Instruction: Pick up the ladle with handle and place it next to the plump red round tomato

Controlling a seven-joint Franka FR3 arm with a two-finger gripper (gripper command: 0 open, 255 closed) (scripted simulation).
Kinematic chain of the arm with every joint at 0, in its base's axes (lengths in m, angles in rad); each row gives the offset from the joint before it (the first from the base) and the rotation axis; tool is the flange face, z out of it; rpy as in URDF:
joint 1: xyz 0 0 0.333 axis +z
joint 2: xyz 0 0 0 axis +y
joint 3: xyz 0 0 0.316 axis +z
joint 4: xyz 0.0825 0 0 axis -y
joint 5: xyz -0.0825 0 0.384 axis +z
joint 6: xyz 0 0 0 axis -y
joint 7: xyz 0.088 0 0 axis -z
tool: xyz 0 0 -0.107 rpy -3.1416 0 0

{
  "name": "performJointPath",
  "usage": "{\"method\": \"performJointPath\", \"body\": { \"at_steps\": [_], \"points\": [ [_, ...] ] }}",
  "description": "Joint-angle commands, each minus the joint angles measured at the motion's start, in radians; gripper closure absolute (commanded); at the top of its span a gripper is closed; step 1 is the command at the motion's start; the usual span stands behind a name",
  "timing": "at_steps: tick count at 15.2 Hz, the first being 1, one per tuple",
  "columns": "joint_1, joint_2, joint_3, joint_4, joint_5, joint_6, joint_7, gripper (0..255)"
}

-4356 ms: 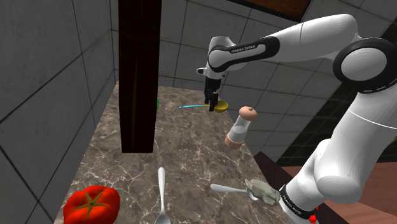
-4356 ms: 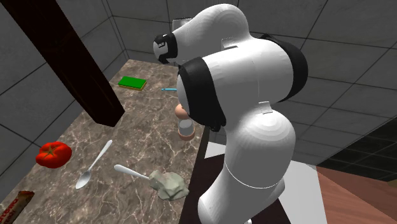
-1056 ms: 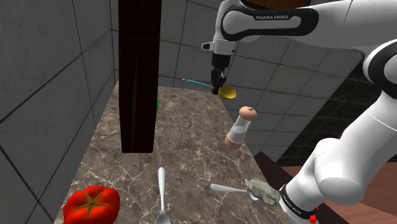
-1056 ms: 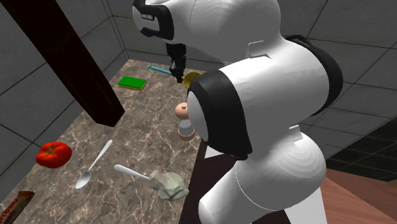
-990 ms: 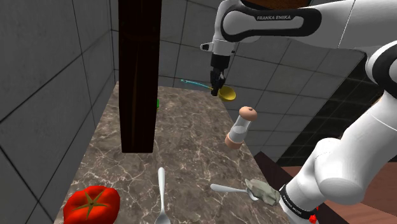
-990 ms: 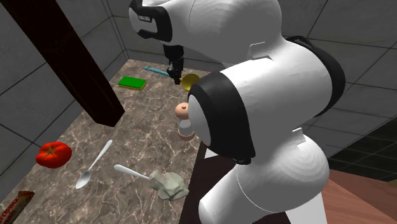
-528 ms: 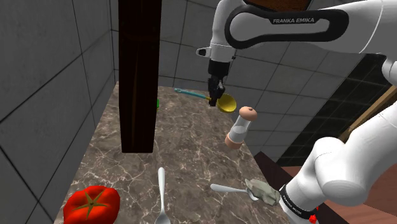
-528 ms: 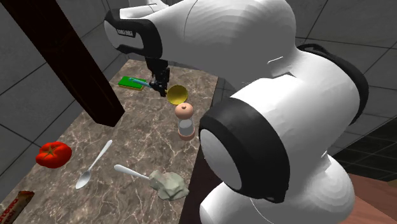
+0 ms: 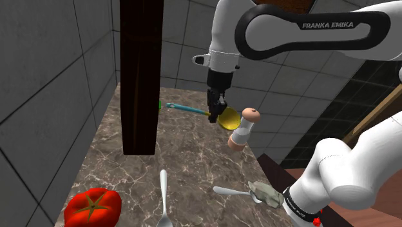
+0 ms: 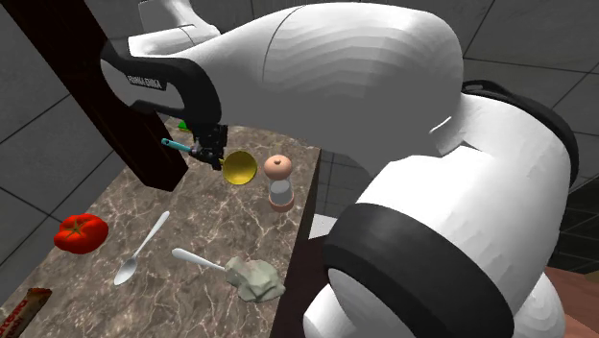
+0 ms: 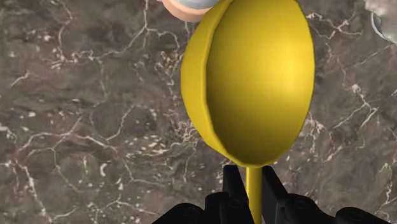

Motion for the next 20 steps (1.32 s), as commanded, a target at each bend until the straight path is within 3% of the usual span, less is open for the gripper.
{"method": "performJointPath", "body": {
  "at_steps": [1, 10, 20],
  "points": [
    [0.023, -0.014, 0.032, -0.015, 0.018, 0.006, 0.050, 255],
    [0.119, -0.015, 0.172, -0.014, 0.087, 0.035, 0.261, 255],
    [0.217, 0.088, 0.333, 0.092, 0.116, 0.075, 0.512, 255]
  ]
}}
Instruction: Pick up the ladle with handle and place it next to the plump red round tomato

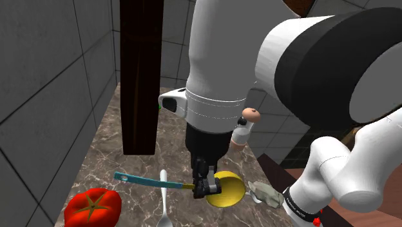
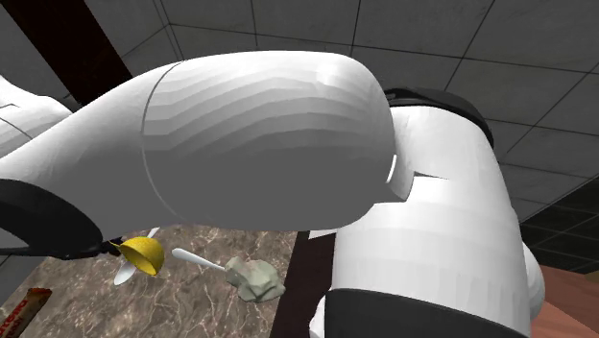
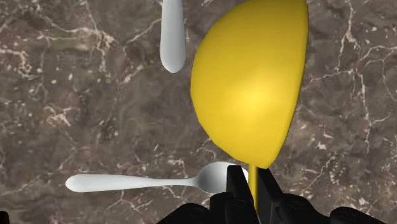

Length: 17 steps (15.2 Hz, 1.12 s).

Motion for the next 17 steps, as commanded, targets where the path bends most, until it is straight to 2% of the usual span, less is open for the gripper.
{"method": "performJointPath", "body": {
  "at_steps": [1, 2, 17],
  "points": [
    [0.018, 0.031, 0.030, 0.027, -0.003, 0.011, 0.051, 255],
    [0.030, 0.054, 0.050, 0.050, -0.007, 0.016, 0.085, 255],
    [0.037, 0.107, 0.064, -0.101, -0.013, 0.216, 0.070, 255]
  ]
}}
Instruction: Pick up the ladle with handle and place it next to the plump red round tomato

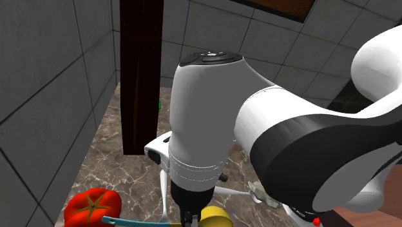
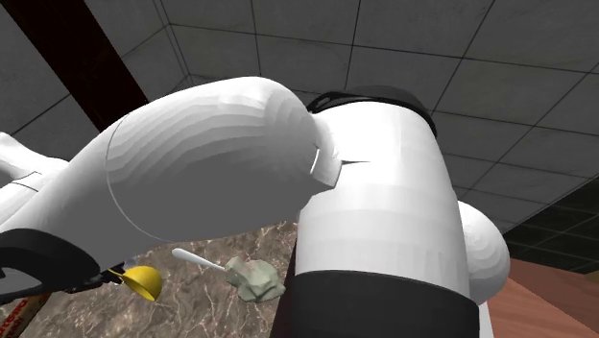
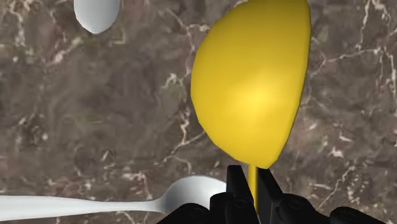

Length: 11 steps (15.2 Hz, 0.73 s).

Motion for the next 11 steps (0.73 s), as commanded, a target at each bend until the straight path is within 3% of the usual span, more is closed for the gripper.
{"method": "performJointPath", "body": {
  "at_steps": [1, 11],
  "points": [
    [0.001, 0.008, 0.001, -0.020, -0.001, 0.027, -0.002, 255],
    [0.004, 0.056, 0.008, -0.076, -0.012, 0.128, -0.003, 255]
  ]
}}
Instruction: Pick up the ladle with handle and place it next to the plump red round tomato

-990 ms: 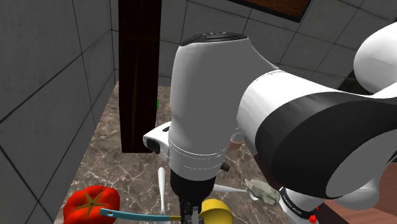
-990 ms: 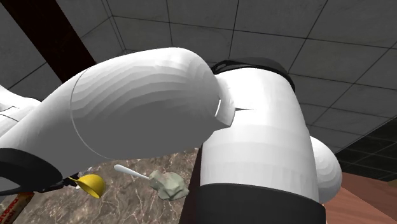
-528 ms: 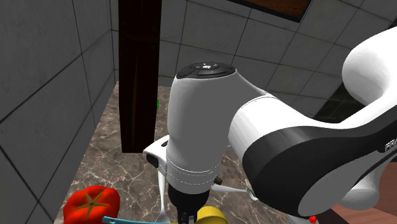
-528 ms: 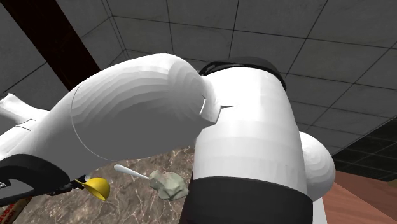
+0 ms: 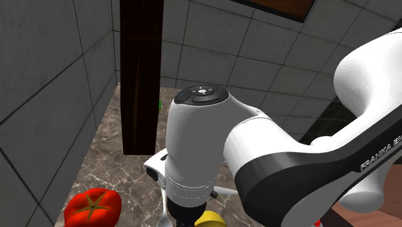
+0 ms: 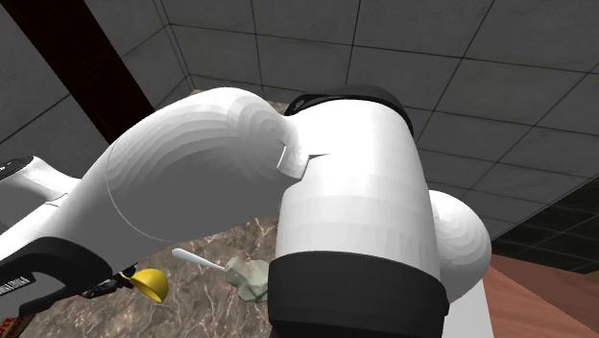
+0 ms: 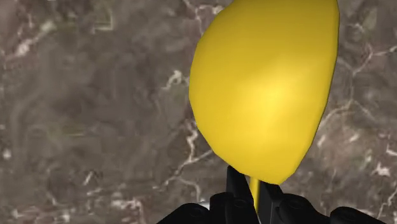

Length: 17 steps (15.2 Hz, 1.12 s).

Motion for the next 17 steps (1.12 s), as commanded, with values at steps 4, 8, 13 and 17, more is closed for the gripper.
{"method": "performJointPath", "body": {
  "at_steps": [4, 8, 13, 17],
  "points": [
    [0.000, 0.001, 0.000, -0.004, 0.000, 0.001, 0.000, 255],
    [0.000, 0.001, 0.000, -0.004, 0.000, 0.001, -0.001, 0],
    [-0.006, -0.026, -0.007, 0.038, 0.004, -0.068, -0.006, 0],
    [-0.012, -0.045, -0.015, 0.079, 0.006, -0.129, -0.009, 0]
  ]
}}
